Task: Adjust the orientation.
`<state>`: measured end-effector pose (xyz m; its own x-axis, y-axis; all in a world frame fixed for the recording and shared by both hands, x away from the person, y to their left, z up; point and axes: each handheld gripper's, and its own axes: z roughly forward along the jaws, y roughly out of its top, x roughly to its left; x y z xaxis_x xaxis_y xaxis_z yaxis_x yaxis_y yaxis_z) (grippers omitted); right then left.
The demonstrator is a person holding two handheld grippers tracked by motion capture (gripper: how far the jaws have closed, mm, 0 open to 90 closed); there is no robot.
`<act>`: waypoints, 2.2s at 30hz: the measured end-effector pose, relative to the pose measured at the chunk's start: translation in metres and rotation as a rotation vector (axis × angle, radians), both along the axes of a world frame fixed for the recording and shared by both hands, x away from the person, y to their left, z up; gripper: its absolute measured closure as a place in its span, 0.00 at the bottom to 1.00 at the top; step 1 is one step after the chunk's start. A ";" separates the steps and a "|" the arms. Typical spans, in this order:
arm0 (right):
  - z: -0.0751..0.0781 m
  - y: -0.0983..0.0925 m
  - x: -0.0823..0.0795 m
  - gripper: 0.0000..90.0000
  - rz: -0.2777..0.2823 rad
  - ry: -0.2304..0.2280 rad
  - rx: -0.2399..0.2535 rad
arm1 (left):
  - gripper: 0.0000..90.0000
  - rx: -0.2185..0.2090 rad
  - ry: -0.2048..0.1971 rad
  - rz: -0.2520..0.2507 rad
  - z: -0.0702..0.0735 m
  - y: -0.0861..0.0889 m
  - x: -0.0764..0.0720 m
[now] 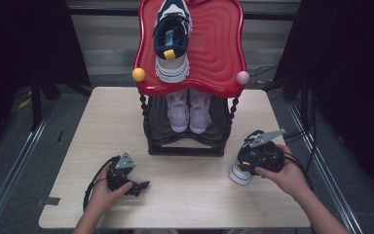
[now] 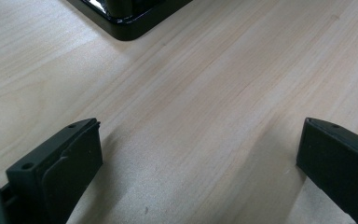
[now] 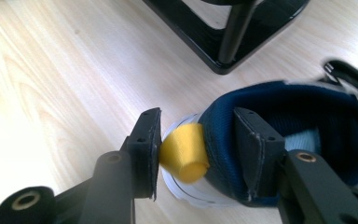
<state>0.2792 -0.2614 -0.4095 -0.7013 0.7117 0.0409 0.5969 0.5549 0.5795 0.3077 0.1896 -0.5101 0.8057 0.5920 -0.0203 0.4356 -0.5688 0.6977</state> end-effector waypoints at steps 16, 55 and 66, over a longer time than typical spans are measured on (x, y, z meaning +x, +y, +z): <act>0.005 0.010 0.023 0.55 0.034 0.184 -0.126 | 0.00 0.000 0.001 -0.001 0.000 0.000 0.000; -0.025 0.031 0.042 0.64 0.091 0.356 -0.291 | 0.00 0.000 0.002 -0.003 0.000 0.000 0.000; -0.028 0.034 0.042 0.72 0.115 0.366 -0.287 | 0.00 0.000 0.002 -0.003 0.000 0.000 0.000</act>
<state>0.3211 -0.2277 -0.4377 -0.7524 0.6489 0.1129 0.6584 0.7361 0.1569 0.3080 0.1898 -0.5099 0.8077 0.5893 -0.0218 0.4349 -0.5703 0.6969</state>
